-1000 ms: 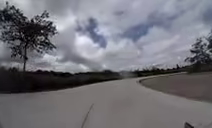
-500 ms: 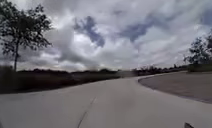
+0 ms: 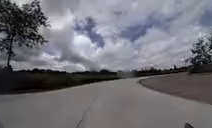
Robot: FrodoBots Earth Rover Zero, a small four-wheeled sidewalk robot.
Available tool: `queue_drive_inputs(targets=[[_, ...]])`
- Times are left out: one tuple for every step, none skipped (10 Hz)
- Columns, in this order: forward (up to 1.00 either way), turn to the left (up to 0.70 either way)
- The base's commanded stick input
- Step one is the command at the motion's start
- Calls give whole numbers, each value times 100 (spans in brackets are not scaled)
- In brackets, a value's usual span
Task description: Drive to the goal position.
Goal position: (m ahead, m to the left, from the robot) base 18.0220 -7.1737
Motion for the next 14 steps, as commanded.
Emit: queue_drive_inputs(targets=[[69, -11], [69, -11], [69, -11], [69, -11], [69, -10], [69, -5], [69, 0], [69, 1], [69, 1], [69, 1], [69, 1], [69, 1], [69, 1], [69, 1]])
